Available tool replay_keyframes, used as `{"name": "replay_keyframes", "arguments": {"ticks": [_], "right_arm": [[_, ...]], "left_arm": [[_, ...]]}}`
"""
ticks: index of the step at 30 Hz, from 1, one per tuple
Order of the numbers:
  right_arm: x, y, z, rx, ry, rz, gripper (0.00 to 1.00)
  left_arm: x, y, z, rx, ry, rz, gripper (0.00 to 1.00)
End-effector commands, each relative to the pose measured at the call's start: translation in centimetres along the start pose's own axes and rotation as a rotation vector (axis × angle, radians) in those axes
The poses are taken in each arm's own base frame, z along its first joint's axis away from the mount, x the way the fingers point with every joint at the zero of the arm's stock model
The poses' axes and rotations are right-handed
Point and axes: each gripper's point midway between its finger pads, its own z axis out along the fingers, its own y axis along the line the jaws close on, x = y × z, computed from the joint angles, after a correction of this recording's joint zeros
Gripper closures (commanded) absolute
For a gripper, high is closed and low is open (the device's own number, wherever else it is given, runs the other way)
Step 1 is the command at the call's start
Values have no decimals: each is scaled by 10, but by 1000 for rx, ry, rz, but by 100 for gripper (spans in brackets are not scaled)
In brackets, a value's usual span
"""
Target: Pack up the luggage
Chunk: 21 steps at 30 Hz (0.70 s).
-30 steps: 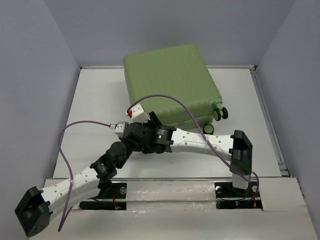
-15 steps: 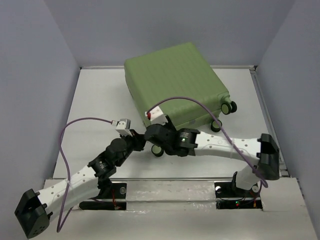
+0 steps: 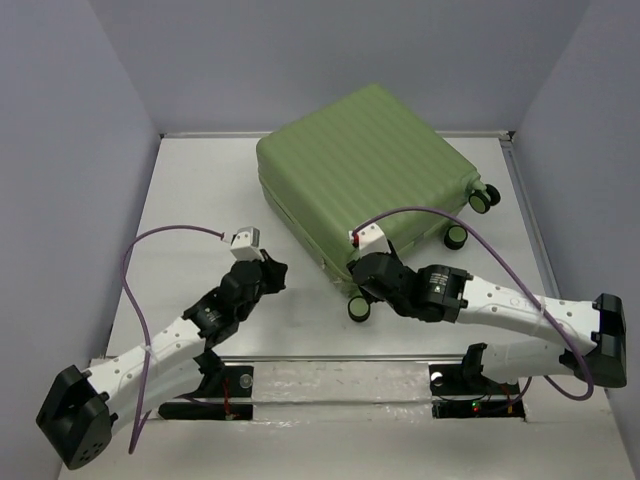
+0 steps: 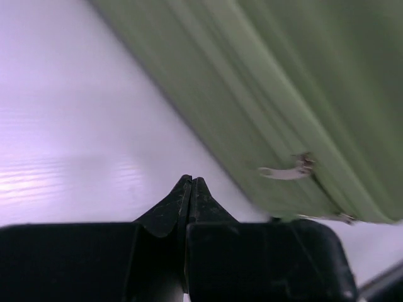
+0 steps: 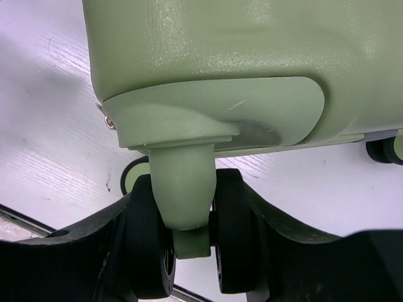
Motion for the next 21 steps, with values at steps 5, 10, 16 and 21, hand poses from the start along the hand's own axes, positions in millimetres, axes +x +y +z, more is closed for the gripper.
{"name": "replay_keyframes", "arguments": {"ticks": [5,10,16,21], "right_arm": [[-27,18,-1,-98,-102,51,93],[-30,20,1,-94,-115,52,93],[-30,24,3,-112,-118,59,93],[-31,30,3,-142,-126,59,93]], "left_arm": [[28,-126,-52,677,51,153,86],[52,-132,-54,737,128,163,44],[52,-140,-42,707,121,213,31],[39,-140,-16,588,67,226,31]]}}
